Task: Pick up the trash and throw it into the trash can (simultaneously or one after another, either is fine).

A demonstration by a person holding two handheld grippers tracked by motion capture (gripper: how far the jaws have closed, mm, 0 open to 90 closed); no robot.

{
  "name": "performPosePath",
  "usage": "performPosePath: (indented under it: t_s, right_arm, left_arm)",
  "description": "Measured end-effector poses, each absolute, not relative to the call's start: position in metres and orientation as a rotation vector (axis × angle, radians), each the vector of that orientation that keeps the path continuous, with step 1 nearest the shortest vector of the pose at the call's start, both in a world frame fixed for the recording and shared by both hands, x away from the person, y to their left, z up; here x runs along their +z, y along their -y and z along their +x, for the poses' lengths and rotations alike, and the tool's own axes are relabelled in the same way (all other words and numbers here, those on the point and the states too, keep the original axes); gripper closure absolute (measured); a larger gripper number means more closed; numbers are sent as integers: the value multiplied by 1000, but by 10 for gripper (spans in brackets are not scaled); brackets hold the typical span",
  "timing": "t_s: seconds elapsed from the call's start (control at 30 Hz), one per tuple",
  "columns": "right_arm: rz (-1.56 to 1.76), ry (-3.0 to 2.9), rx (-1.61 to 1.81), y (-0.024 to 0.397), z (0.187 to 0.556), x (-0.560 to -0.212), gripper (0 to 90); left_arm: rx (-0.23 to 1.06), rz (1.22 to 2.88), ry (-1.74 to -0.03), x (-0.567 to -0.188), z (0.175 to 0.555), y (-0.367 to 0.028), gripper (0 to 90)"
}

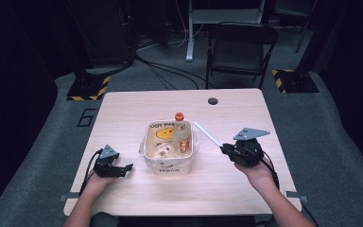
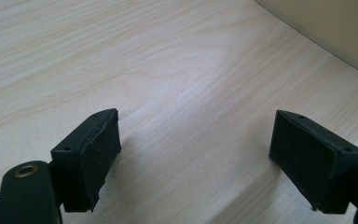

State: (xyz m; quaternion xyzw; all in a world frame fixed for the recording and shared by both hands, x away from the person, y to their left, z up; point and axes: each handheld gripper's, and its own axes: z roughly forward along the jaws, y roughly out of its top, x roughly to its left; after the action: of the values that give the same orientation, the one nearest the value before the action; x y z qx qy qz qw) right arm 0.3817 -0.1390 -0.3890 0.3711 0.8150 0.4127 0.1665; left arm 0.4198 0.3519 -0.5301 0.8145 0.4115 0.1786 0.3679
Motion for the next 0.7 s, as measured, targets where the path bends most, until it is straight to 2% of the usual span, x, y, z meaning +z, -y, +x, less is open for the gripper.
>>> performPosePath:
  t_s: [0.7]
  right_arm:
    - [955, -2377, 1187, 126, 369, -385, 798]
  left_arm:
    - [462, 2096, -1052, -530, 420, -352, 161]
